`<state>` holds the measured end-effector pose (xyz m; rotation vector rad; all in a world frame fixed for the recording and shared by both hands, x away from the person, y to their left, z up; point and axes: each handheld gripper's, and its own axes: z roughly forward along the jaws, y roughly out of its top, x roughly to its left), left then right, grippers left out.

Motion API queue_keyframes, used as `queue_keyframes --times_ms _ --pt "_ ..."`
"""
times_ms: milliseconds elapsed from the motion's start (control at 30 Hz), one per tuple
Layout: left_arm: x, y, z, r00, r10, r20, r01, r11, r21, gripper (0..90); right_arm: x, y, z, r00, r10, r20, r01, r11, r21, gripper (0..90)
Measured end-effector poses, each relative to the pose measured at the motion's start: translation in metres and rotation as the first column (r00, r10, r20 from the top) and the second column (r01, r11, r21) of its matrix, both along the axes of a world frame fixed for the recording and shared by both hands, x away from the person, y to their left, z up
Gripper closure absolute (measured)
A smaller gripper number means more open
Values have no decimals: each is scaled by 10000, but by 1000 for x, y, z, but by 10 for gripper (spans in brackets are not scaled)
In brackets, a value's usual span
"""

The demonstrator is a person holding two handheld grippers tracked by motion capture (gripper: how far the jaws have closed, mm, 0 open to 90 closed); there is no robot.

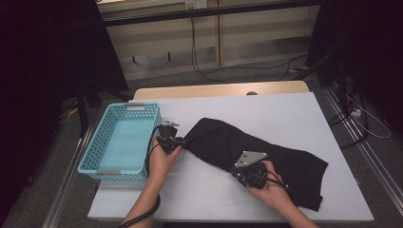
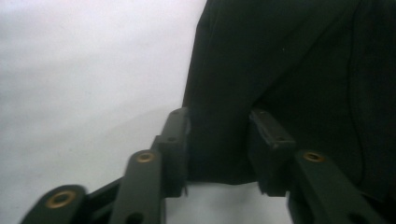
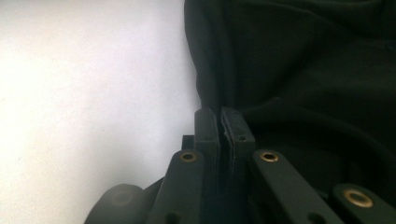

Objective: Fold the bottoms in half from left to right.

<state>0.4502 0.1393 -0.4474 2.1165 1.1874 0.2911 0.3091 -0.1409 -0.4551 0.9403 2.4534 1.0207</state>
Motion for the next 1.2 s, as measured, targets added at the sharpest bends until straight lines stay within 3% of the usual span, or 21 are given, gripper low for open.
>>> queue_keyframes --times_ms 33,67,167,233,267,300,433,467,500,533,567,633,733,800,900,933,1000,1033,1067,1100,1200 --pt "0 1 1 9997 -163 -200 160 9998 -132 836 0 1 0 10000 -1 3 1 10000 -46 863" --pt "0 1 2 9999 -114 -59 114 9999 -4 869 0 1 0 10000 5 4 -5 10000 -55 863" --pt "2 2 5 9999 -131 52 131 9999 78 881 -1 -2 2 10000 46 -47 -46 10000 -15 866" --pt "3 5 11 9991 -56 417 49 9998 176 888 -3 -5 5 10000 25 -47 -24 9999 104 866" --pt "3 5 11 9991 -56 417 49 9998 176 886 -3 -5 5 10000 25 -47 -24 9999 104 866" --pt "3 7 14 9974 117 709 -122 9999 62 880 -4 -10 7 10000 2 -47 -1 9999 134 867" --pt "1 9 17 9963 216 826 -221 9997 50 706 -6 -16 6 9997 -75 -216 79 9998 195 866" --pt "0 9 18 9938 311 1064 -326 9994 122 706 -6 -16 6 9997 -75 -216 79 9998 195 866" --pt "-1 10 20 9930 315 1143 -333 9993 145 583 -7 -17 6 9996 -90 -280 94 9998 154 866" --pt "-3 9 20 9950 458 891 -455 9990 -45 556 -7 -16 7 9996 -81 -254 84 9999 108 866" --pt "-3 9 20 9950 458 891 -455 9990 -45 519 -7 -16 7 9996 -81 -254 84 9999 108 866" --pt "-4 9 18 9937 446 1026 -498 9975 492 495 -8 -15 8 9997 -70 -231 72 9999 84 866" --pt "-3 9 10 9949 655 773 -702 9958 591 474 -9 -16 7 9996 -4 -272 7 10000 85 865" --pt "1 10 0 9972 665 346 -685 9958 612 512 -9 -16 7 9997 2 -262 0 10000 78 864" --pt "1 11 -3 9960 839 299 -852 9953 454 591 -9 -15 7 9997 -5 -252 7 10000 93 863" --pt "2 13 -2 9972 729 168 -736 9964 427 654 -9 -14 6 9997 2 -253 1 10000 88 863" --pt "2 15 -3 9980 608 -173 -611 9980 -172 779 -9 -13 5 9997 18 -263 -16 10000 83 863" --pt "2 15 -3 9980 608 -173 -611 9980 -172 832 -9 -13 5 9997 18 -263 -16 10000 83 863" --pt "2 16 -3 9975 553 -449 -574 9972 -484 877 -8 -12 5 9996 15 -274 -12 10000 89 863" --pt "3 15 -2 9970 584 -515 -607 9971 -449 880 -8 -12 5 9996 24 -265 -22 10000 87 863" --pt "4 18 8 9966 810 128 -807 9966 -172 890 -8 -11 6 9997 6 -227 1 9996 278 862"
